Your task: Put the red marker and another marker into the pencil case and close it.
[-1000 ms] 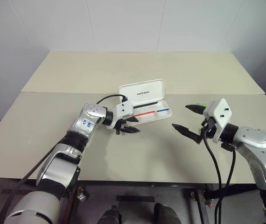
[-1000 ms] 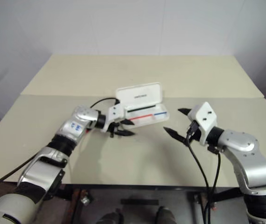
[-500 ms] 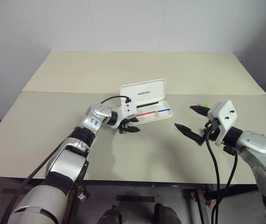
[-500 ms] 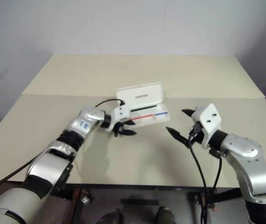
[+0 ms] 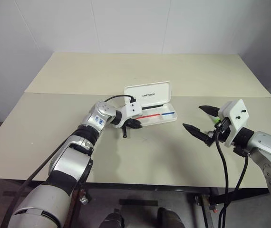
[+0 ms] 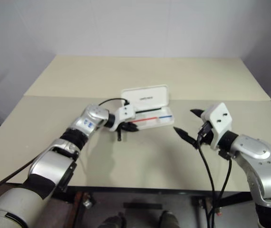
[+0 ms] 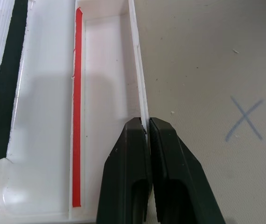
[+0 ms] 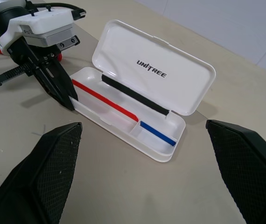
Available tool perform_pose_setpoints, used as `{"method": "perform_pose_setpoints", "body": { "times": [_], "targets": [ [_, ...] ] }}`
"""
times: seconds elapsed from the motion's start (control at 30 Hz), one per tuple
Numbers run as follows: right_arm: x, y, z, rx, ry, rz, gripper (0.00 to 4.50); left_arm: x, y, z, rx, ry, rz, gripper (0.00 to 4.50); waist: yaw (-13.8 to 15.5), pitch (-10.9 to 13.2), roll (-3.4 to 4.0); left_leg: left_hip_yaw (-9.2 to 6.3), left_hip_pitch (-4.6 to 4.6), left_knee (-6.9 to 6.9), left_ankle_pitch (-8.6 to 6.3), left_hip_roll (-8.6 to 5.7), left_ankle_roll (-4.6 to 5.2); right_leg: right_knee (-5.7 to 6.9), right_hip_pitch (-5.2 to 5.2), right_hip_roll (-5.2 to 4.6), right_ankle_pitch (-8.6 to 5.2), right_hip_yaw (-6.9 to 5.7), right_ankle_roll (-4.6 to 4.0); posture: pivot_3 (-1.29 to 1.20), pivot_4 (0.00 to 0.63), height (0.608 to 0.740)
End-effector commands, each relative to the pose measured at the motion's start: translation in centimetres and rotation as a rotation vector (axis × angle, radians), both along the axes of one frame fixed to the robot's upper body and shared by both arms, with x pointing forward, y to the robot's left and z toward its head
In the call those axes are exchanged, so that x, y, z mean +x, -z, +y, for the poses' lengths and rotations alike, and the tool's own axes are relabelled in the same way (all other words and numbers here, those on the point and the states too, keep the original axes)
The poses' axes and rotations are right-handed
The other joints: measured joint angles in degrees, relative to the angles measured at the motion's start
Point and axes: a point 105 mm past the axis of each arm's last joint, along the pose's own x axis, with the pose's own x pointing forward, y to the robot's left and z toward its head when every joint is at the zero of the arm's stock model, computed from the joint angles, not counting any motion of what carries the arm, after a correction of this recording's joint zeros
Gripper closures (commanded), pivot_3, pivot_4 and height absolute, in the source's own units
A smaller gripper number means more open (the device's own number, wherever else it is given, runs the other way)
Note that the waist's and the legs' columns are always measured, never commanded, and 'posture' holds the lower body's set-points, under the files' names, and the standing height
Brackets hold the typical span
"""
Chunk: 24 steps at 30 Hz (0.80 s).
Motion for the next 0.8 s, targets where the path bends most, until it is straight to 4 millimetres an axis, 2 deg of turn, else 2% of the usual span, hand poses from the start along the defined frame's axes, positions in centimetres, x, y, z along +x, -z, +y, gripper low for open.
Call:
{"method": "perform_pose_setpoints", "body": {
  "times": [0.03, 0.27, 0.47, 0.73, 0.8],
  "targets": [
    [-0.8, -1.3, 0.1, -0.022, -0.025, -0.051, 0.00, -0.7, 1.5, 0.0, 0.030, 0.035, 0.030, 4.47, 0.0, 0.0, 0.00, 0.00, 0.00, -0.01, 0.00, 0.00, 0.00, 0.00, 0.00, 0.00, 0.00, 0.00, 0.00, 0.00, 0.150, 0.740],
    [-1.0, -1.3, -0.7, -0.037, -0.009, -0.036, 0.00, -1.8, -0.1, -0.6, -0.021, 0.120, -0.032, 4.47, 0.0, 0.0, 0.00, 0.04, -0.02, -0.03, 0.03, 0.00, -0.06, -0.08, -0.01, 0.00, 0.00, 0.03, 0.00, 0.00, 0.150, 0.740],
    [-1.4, -1.0, -1.4, -0.042, 0.008, -0.018, 0.00, -4.5, -0.3, -0.5, -0.034, 0.194, -0.044, 4.47, 0.0, 0.0, 0.00, 0.07, -0.05, -0.05, 0.01, 0.00, -0.09, -0.17, -0.01, 0.00, 0.00, 0.07, 0.00, 0.00, 0.150, 0.740],
    [-1.3, -0.9, -1.5, -0.033, 0.019, -0.013, 0.00, -6.0, -1.1, -0.4, -0.027, 0.196, -0.072, 4.47, -0.1, 0.0, 0.00, 0.10, -0.01, 0.02, -0.05, 0.01, 0.01, -0.07, -0.02, 0.00, 0.00, 0.11, -0.01, 0.00, 0.150, 0.740],
    [-1.3, -0.8, -1.4, -0.030, 0.017, -0.012, 0.00, -7.2, -1.2, -0.8, -0.028, 0.224, -0.065, 4.47, -0.1, 0.0, 0.00, 0.09, 0.00, 0.02, -0.06, 0.01, 0.02, -0.03, -0.02, 0.00, 0.01, 0.11, -0.01, 0.00, 0.150, 0.740]
  ]
}}
